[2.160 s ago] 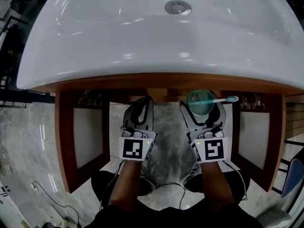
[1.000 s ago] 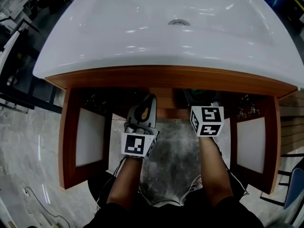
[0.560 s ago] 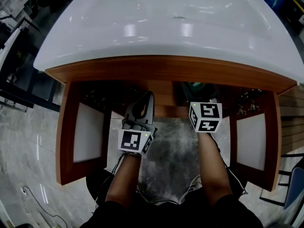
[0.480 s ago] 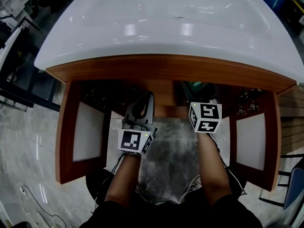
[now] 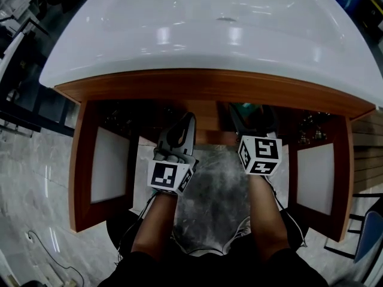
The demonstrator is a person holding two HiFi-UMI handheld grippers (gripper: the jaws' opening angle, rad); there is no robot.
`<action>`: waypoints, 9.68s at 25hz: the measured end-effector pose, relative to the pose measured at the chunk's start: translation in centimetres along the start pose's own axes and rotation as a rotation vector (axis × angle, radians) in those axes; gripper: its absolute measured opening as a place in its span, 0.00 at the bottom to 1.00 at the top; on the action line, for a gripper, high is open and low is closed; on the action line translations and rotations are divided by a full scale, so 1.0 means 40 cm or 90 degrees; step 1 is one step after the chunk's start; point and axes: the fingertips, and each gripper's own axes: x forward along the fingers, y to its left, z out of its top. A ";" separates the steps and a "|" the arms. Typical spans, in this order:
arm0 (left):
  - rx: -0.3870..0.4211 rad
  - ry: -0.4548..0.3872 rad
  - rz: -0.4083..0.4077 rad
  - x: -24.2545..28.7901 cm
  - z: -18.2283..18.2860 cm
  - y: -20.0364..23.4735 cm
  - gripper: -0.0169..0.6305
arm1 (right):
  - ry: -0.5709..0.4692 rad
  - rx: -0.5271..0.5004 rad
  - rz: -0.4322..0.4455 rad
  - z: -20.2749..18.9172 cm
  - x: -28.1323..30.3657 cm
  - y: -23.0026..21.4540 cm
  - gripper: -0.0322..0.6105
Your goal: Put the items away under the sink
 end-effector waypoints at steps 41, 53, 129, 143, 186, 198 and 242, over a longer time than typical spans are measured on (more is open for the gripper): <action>-0.032 0.179 -0.010 -0.235 0.892 -0.131 0.06 | 0.110 -0.031 -0.079 0.826 -0.571 0.108 0.08; -0.014 0.140 -0.031 -0.299 1.124 -0.120 0.06 | 0.029 -0.010 -0.091 1.080 -0.636 0.144 0.08; -0.016 0.231 -0.002 0.449 0.997 0.071 0.06 | 0.122 -0.002 0.028 1.033 0.163 -0.158 0.37; -0.020 0.264 0.031 0.479 0.937 0.125 0.06 | 0.103 0.017 -0.016 1.025 0.366 -0.226 0.60; -0.022 0.220 -0.003 0.184 1.020 0.085 0.06 | 0.015 -0.041 -0.104 1.168 0.083 -0.159 0.49; 0.041 0.204 -0.056 -0.122 1.098 0.046 0.06 | -0.004 -0.011 -0.143 1.196 -0.255 0.037 0.49; 0.039 0.186 -0.016 -0.283 0.929 -0.096 0.06 | 0.018 -0.026 -0.068 0.931 -0.530 0.247 0.49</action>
